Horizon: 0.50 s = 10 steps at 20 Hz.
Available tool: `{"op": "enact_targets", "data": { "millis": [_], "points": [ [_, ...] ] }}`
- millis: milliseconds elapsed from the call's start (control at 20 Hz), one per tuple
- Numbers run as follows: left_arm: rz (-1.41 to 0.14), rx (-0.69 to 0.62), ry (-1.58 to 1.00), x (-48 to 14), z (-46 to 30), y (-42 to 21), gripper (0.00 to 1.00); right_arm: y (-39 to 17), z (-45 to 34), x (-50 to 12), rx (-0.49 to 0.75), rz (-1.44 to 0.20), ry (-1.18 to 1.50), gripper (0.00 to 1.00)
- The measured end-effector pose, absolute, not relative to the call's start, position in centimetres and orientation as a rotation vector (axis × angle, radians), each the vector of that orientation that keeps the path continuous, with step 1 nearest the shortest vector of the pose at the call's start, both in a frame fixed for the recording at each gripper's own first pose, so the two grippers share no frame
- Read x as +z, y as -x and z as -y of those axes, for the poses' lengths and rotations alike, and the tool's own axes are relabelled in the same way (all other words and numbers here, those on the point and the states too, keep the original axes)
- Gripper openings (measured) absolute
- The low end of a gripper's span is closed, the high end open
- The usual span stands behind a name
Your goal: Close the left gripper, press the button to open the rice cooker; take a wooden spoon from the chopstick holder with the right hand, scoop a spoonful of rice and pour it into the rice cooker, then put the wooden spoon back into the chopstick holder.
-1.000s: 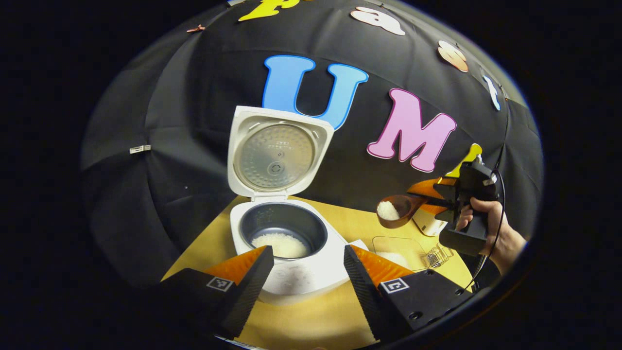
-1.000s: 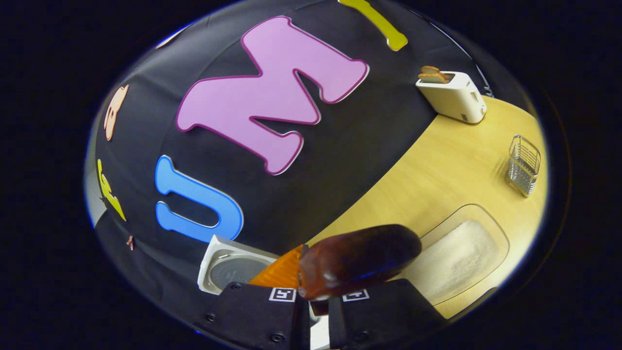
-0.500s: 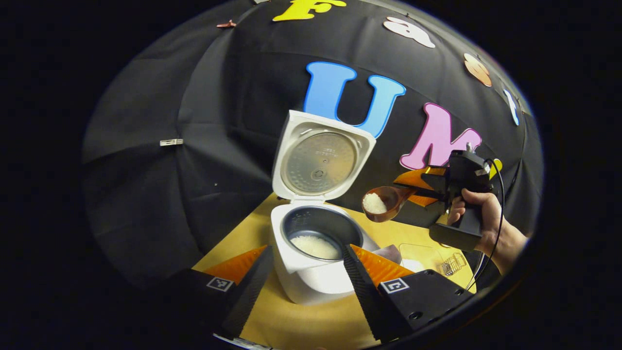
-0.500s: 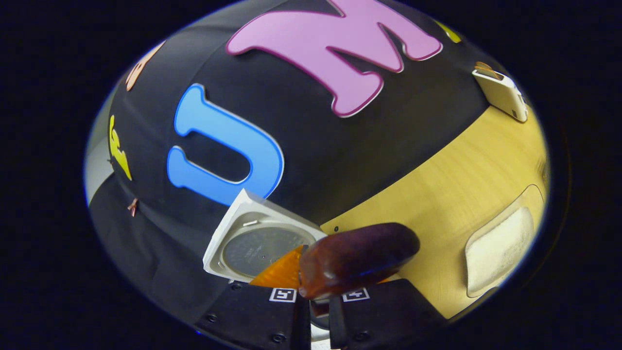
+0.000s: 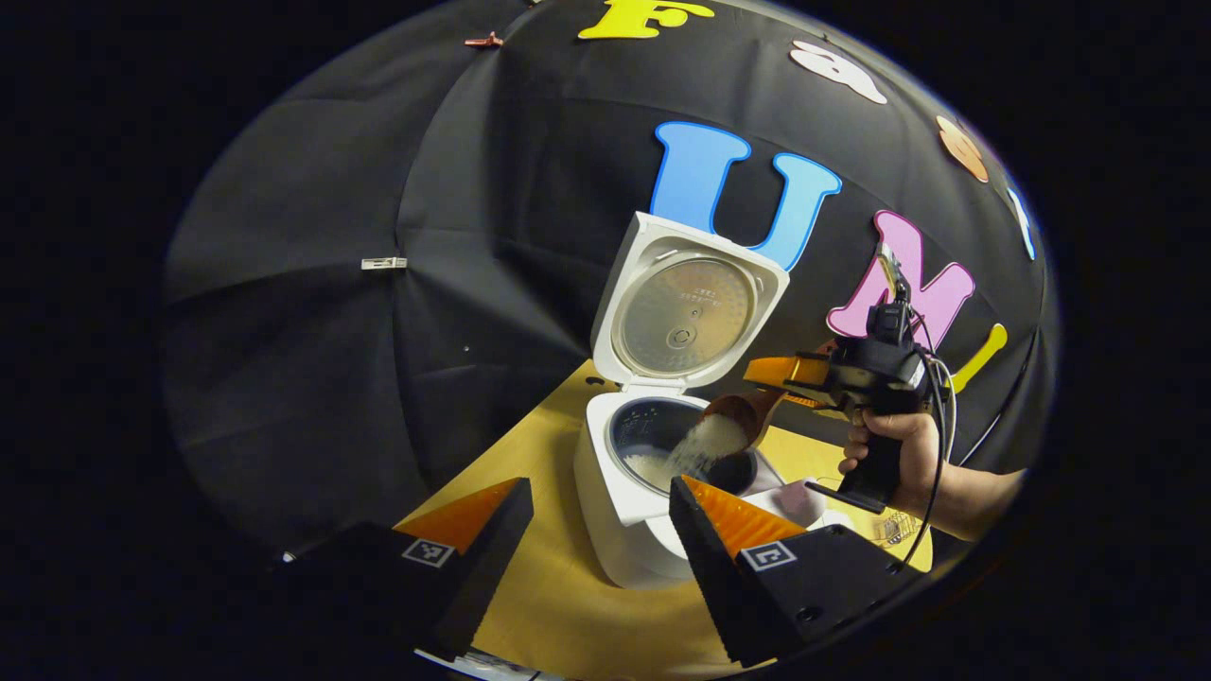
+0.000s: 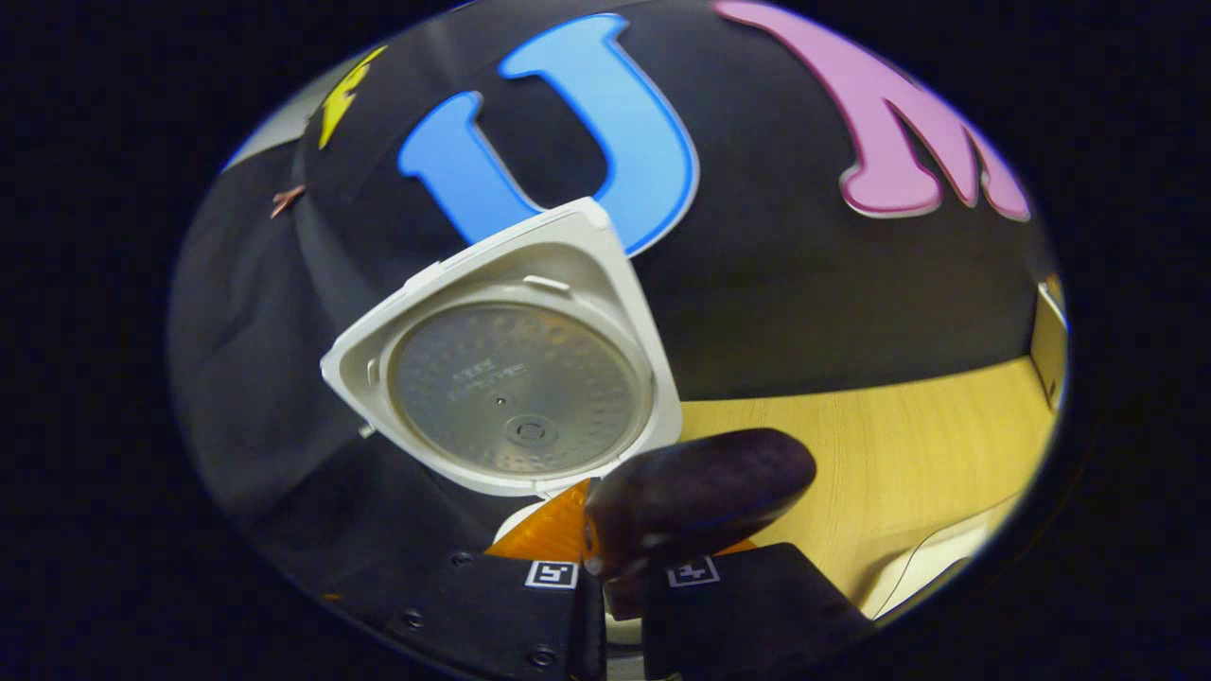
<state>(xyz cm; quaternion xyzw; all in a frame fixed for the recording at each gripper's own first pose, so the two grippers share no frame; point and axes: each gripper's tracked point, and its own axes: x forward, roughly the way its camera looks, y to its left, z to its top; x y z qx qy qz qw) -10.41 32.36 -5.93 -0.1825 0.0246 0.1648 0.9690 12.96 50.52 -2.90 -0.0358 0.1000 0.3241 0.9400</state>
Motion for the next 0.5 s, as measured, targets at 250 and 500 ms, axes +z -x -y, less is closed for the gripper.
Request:
{"op": "enact_targets", "data": {
  "millis": [250, 500],
  "points": [
    [-0.034, 0.347, 0.383, -5.8, -33.0, 10.7, 0.94, -11.4, -51.3, -1.7, 0.754, 0.040, 0.516, 0.19],
    [-0.018, 0.360, 0.393, -5.3, -32.8, 10.9, 0.94, -10.2, -51.6, -1.9, 0.796, 0.071, 0.607, 0.19]
  ]
}}
